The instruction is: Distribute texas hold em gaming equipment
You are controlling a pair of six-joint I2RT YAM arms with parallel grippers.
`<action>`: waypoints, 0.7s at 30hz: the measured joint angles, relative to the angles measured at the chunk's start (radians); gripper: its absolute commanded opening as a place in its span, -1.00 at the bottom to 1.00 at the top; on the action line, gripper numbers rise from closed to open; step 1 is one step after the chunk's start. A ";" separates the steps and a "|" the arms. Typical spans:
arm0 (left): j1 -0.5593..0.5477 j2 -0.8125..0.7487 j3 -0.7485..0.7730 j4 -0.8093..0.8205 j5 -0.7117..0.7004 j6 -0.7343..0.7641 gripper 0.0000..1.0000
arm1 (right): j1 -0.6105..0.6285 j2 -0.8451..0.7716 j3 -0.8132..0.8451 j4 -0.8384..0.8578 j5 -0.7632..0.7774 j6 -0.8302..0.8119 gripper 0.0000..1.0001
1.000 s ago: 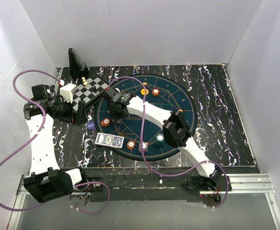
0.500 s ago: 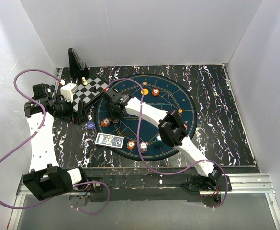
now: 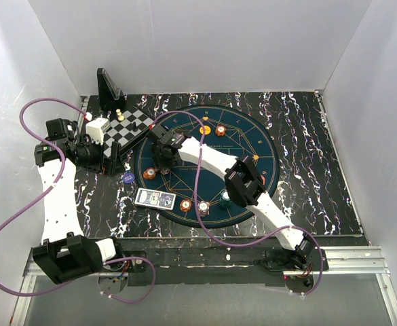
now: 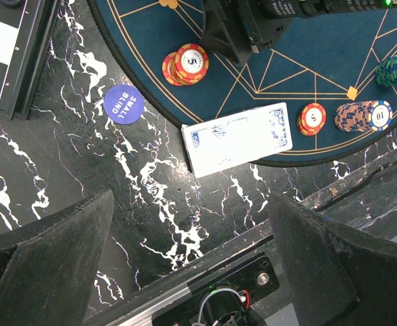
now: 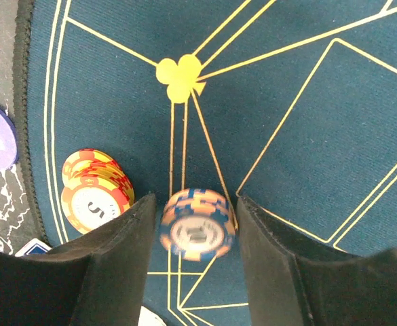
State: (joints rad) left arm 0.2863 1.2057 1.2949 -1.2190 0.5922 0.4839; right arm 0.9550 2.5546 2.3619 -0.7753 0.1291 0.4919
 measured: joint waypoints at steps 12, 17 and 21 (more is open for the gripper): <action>0.000 -0.014 0.000 -0.009 0.000 -0.002 0.96 | -0.003 -0.063 -0.024 -0.003 0.010 -0.034 0.64; 0.000 -0.030 0.006 -0.019 0.001 -0.006 0.96 | -0.005 -0.283 -0.206 -0.004 0.053 -0.047 0.65; 0.000 -0.043 0.008 -0.028 0.003 -0.010 0.96 | 0.000 -0.510 -0.399 0.021 0.084 -0.042 0.70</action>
State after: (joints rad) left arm 0.2863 1.1622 1.3029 -1.2469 0.5957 0.4736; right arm 0.9550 2.0441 1.9625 -0.7544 0.2131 0.4496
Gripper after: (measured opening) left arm 0.981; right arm 0.830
